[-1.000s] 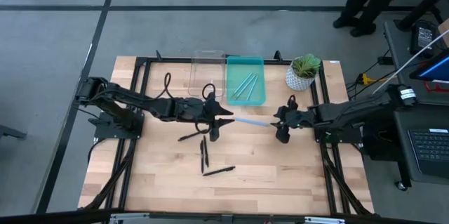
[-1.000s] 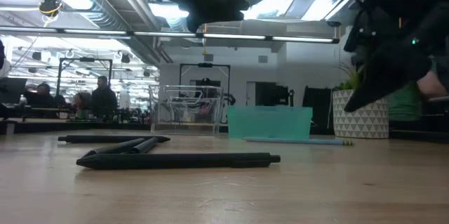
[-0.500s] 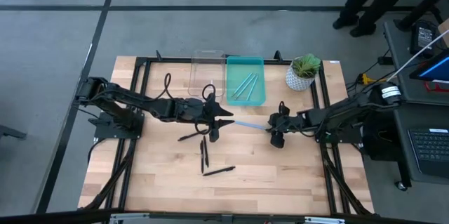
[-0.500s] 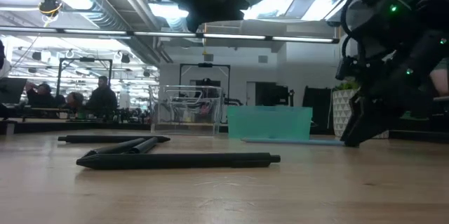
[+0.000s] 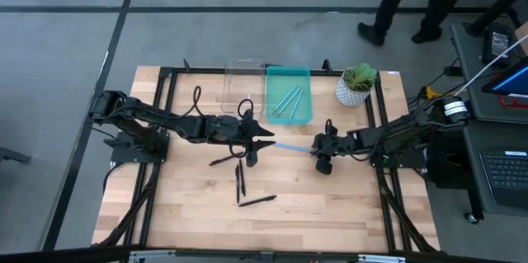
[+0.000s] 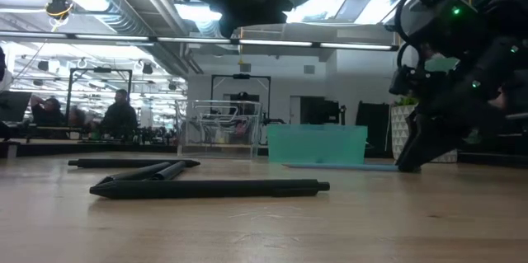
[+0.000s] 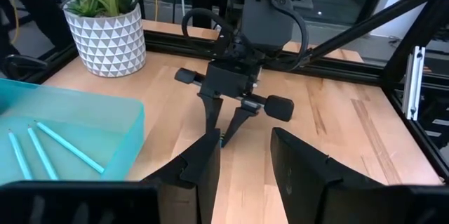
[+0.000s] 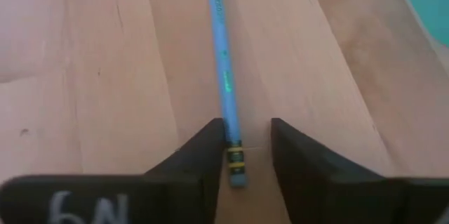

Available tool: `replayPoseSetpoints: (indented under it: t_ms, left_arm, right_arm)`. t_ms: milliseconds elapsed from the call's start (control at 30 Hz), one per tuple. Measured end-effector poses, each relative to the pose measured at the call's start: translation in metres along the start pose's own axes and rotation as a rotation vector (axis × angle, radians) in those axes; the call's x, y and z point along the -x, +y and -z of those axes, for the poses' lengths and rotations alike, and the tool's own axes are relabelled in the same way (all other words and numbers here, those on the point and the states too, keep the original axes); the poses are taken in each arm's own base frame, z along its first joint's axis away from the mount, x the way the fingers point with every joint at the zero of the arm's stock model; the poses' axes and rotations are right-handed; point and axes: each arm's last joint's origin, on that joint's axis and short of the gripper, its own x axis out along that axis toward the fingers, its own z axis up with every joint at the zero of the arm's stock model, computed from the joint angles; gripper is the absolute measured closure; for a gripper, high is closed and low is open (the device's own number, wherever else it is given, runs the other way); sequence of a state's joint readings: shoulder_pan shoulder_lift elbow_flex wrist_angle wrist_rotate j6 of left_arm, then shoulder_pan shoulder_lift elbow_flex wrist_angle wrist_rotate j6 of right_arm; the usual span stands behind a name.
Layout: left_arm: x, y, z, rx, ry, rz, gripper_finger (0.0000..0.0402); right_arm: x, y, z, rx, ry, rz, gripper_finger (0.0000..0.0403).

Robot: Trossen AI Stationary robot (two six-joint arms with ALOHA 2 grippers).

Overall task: Sort pens & pencils
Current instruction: Put the blue pencil into the light blue bin

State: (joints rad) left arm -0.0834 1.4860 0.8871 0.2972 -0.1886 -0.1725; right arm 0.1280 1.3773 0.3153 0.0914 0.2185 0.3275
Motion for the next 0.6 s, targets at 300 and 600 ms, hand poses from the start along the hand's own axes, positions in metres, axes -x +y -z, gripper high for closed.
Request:
replayPoseSetpoints:
  t_ms: [300,600]
  left_arm:
    - [0.0,0.0,0.0001,0.0,0.001,0.0,0.028]
    - [0.0001,0.0003,0.0015,-0.003,0.015,-0.003,0.028]
  right_arm:
    - [0.0,0.0004,0.0014,-0.005,0.022,-0.024,0.0384]
    - [0.001,0.0008,0.0006,-0.055,0.005,-0.039,0.0386]
